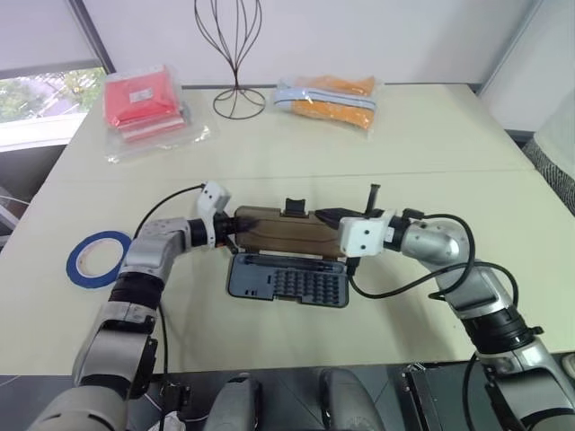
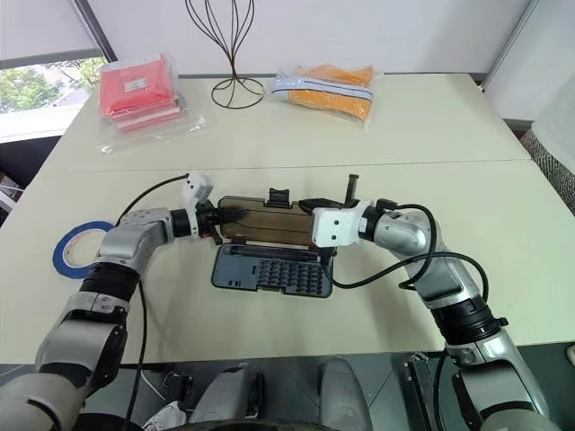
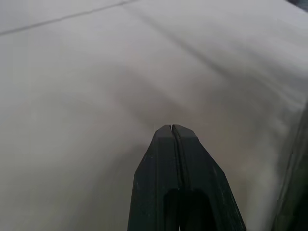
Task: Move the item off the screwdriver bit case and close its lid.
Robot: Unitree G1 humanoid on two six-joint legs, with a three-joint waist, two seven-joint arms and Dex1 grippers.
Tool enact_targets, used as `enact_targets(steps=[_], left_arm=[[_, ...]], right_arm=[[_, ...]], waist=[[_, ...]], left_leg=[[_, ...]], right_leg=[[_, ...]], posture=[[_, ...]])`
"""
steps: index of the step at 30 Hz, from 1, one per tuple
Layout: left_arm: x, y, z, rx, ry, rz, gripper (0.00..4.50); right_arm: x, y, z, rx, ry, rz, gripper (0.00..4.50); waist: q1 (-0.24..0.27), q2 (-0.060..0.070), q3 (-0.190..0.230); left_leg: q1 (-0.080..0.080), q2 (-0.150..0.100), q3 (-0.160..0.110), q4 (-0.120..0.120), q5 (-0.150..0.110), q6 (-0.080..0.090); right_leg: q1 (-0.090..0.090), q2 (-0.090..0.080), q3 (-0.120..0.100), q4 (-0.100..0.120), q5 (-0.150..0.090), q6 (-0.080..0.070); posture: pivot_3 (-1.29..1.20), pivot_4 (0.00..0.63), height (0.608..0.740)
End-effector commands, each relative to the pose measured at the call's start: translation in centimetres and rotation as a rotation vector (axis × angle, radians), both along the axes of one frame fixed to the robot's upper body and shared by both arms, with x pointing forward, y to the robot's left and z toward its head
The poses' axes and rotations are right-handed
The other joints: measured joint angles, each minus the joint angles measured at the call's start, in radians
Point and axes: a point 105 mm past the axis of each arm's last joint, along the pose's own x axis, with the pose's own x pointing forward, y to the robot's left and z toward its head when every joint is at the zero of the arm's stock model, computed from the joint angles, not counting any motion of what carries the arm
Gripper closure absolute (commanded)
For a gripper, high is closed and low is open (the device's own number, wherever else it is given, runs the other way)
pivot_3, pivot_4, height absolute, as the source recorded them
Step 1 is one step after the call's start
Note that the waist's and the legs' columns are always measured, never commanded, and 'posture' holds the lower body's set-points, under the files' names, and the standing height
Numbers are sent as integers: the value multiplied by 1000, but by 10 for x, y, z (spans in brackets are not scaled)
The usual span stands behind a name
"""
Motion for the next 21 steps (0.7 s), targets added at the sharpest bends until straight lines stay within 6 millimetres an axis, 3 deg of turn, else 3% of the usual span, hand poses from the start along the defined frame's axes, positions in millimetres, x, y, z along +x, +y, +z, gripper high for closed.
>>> enact_targets(steps=[1, 5, 6, 9, 14, 21], left_arm=[[2, -6, 17, -22, -55, -33, 4500], [2, -10, 20, -25, -61, -50, 4500], [1, -10, 20, -26, -58, -60, 4500], [-3, -12, 19, -26, -49, -92, 4500], [-11, -14, 16, -22, -23, -156, 4500], [-23, -10, 18, 10, -5, -255, 4500]], right_arm=[[-5, 4, 11, -3, -44, 32, 4472], [-5, 5, 6, -20, -27, 41, 4472], [-4, 6, 4, -23, -19, 40, 4214], [-5, 5, 0, -26, 33, 43, 3163], [-4, -6, 6, -33, 74, 1, 517], [-27, -37, 40, 89, 258, -82, 517]], waist=[[-1, 0, 0], [-1, 0, 0], [-1, 0, 0], [-1, 0, 0], [4, 0, 0], [22, 0, 0]], left_leg=[[0, 0, 0, 0, 0, 0], [0, 0, 0, 0, 0, 0], [0, 0, 0, 0, 0, 0], [0, 0, 0, 0, 0, 0], [0, 0, 0, 0, 0, 0], [0, 0, -1, 0, -1, 1]], right_leg=[[0, 0, 0, 0, 0, 0], [0, 0, 0, 0, 0, 0], [0, 0, 0, 0, 0, 0], [0, 0, 0, 0, 0, 0], [0, 0, 0, 0, 0, 0], [0, 0, 0, 0, 0, 0]], posture=[[0, 150, 740], [0, 150, 740], [0, 150, 740], [0, 150, 740], [0, 150, 740], [0, 150, 740]])
